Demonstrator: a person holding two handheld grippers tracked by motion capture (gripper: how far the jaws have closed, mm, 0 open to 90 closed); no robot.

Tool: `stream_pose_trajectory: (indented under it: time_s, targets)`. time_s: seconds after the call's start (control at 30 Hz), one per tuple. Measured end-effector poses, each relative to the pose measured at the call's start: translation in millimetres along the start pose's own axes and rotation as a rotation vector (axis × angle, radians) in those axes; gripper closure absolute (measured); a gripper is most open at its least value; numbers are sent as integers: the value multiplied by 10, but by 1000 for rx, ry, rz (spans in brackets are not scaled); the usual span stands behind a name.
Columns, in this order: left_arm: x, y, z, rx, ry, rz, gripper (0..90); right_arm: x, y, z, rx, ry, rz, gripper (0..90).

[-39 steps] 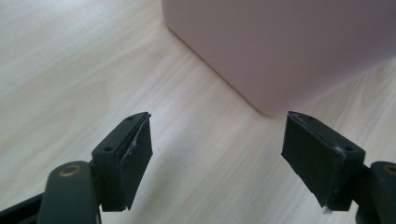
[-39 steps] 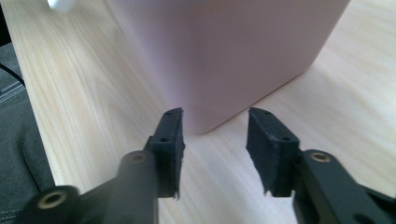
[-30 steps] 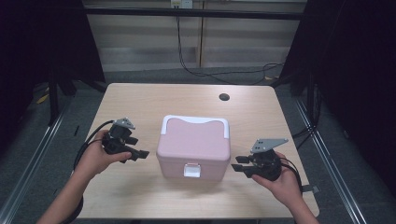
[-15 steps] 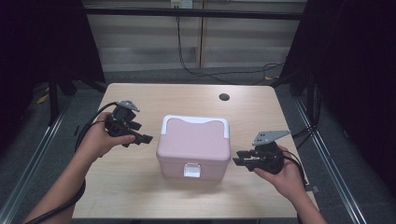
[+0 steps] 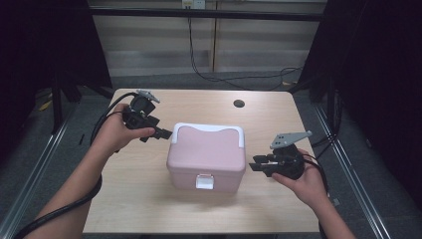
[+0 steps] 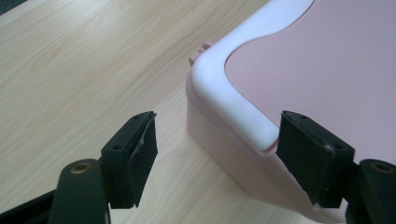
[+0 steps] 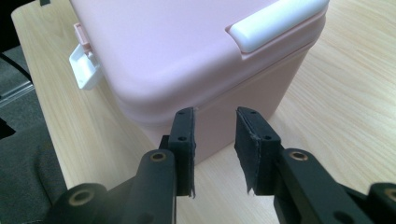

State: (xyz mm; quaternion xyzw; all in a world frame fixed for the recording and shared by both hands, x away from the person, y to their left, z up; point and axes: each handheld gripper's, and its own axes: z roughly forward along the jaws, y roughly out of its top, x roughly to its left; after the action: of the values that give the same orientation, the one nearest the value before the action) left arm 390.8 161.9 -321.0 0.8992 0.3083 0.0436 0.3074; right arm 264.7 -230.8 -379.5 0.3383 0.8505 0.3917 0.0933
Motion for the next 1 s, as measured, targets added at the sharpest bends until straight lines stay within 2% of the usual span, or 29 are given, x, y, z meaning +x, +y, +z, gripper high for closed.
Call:
stream_pose_trajectory:
  time_s: [0.17,0.3,0.53,0.67,0.7,1.0]
  targets:
    - [-5,66,35,-14,-2,-22,296,-9,-3,0,0,8,-2,684]
    - [-11,103,94,-10,-3,-18,302,4,12,5,5,8,-12,684]
    - [-11,126,168,-9,-3,-34,304,9,79,-27,7,2,-22,690]
    - [-25,134,188,-1,-3,-29,305,2,115,-29,0,2,-16,732]
    - [-28,137,194,-6,-6,-28,306,5,134,-27,-4,6,-14,774]
    - [-82,185,271,6,-12,-24,307,13,208,-19,-15,27,-7,855]
